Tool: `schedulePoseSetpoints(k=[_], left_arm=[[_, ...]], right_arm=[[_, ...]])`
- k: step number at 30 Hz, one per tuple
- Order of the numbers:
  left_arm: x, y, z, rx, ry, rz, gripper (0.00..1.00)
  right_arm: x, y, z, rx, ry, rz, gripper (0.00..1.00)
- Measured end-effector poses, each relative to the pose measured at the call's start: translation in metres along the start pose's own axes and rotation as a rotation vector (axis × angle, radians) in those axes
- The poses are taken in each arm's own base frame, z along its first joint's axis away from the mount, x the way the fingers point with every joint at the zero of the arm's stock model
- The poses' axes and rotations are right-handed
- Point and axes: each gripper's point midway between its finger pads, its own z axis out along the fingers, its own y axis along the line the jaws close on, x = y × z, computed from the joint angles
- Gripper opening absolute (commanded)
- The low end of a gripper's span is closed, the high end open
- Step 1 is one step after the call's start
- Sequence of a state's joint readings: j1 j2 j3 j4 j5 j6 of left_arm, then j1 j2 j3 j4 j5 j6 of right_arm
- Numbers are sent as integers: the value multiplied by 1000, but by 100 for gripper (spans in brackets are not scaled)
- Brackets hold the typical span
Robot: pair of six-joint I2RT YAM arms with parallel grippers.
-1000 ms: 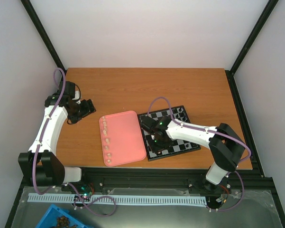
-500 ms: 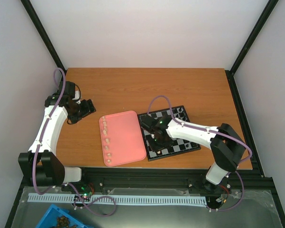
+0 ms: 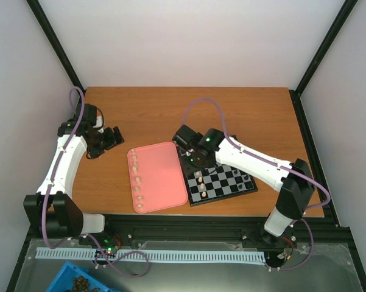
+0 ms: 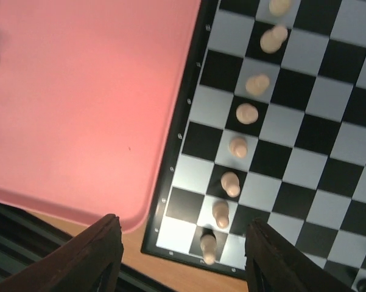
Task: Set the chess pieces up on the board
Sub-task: Pick up the chess piece from the storage box.
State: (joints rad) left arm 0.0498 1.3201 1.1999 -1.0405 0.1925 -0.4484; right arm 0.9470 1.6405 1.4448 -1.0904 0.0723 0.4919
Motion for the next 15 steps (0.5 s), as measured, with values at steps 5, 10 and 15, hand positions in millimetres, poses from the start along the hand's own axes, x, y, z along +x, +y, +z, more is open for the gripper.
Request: schedulePoseSetpoints(k=[5,10,15], left_arm=[[0,0,0,2,1,1,97],[4,3,3,-7,11,-2,98],[6,6,5,-22,15,-6,100]], right_arm=[[-33,11,-2,-6,-38,-32,63],[-69,24,2,-21,-75,-72,63],[-106,51,8,-93,-118,-116,58]])
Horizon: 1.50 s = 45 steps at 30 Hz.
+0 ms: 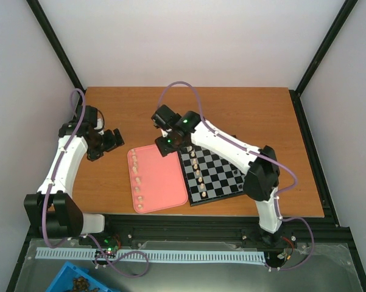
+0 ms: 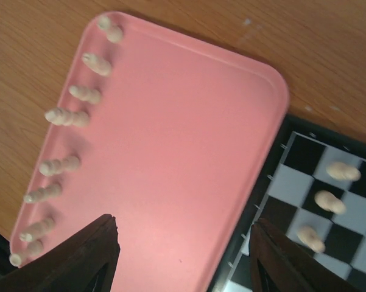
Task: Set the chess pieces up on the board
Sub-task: Pick up the chess piece from the storage box.
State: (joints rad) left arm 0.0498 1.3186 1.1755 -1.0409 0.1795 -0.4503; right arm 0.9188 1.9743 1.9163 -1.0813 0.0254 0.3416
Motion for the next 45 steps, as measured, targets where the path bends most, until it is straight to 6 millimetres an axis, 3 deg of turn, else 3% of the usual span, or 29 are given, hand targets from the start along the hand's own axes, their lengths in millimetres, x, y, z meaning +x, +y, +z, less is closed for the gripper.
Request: schedulePoseSetpoints(k=[2,5,10,14,17,20,27,36,45], left_arm=[[-1,3,1,-14,0,-10,100],[-6,15,4,-21,9,-73,100],[-20,46,8,-43,3,-211,100],[-24,48,11,-42,0,-239,100],[-26,46,15,-30,2,-253,100],[-30,43,21,-10,5,-260,100],[-36,40,34,12,21,-269,100],[-54,35,32,26,-14,-283,100],[-60,29,31,58,-29,-290,100]], right_arm=[[-7,12,9,-38,-1,-18,58],[-1,30,24,-65,30,-64,58],[35,87,36,-130,92,-190,58],[76,125,43,-178,151,-278,57],[101,136,49,-176,194,-308,57],[112,144,49,-174,208,-312,57],[114,162,51,-181,202,-256,52],[135,181,82,-131,247,-187,44],[134,201,95,-106,223,-109,41]])
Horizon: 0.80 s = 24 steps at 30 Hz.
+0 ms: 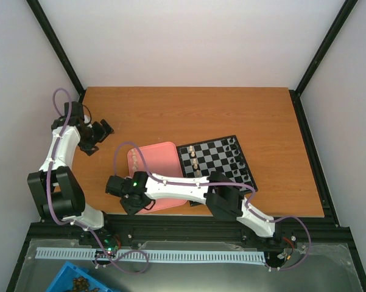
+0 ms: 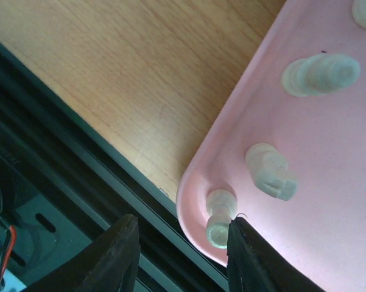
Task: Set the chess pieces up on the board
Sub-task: Pick up the chess piece from the storage box.
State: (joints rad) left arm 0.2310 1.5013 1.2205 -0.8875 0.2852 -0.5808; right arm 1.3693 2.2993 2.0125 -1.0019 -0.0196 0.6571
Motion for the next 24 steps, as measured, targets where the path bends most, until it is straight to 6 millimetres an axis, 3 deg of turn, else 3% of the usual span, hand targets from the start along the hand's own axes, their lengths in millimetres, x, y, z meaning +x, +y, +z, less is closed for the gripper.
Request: schedulePoseSetpoints(k=[15,24], left_arm=[[5,-4,6,39,25,-11,100],[6,-5,8,45,36,-13,100]], right_arm=[[1,-16,6,87,-9,83,41],[7,-21,18,109,22,81,26]])
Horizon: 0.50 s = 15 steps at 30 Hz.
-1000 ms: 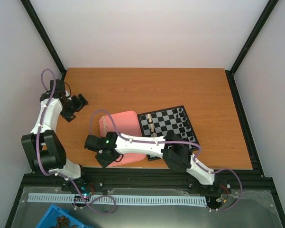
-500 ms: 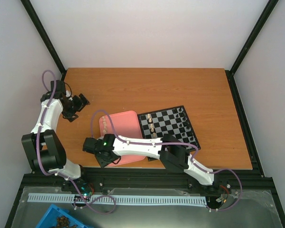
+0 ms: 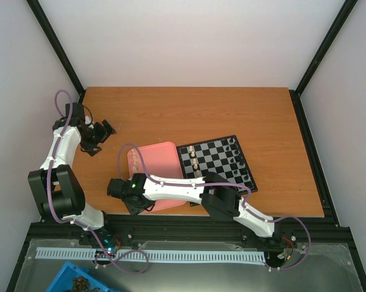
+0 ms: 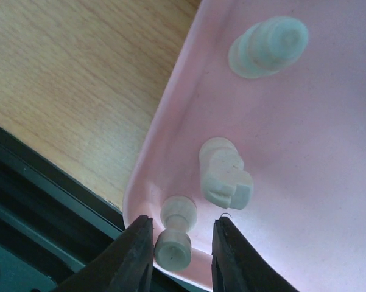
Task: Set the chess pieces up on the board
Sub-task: Pick up the chess piece from the storage box.
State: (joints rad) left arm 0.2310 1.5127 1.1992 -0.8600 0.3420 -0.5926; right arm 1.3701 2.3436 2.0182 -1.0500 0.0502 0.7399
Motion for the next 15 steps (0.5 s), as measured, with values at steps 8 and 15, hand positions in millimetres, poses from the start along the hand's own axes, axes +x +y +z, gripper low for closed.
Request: schedulePoseSetpoints(k=[8,15], left_arm=[[0,0,1,1,3,-1,100],[0,0,1,1,3,0,100]], right_arm=[[1,-1,0,1,9,-2,6],[2,-2,-1,8,12,-9,3]])
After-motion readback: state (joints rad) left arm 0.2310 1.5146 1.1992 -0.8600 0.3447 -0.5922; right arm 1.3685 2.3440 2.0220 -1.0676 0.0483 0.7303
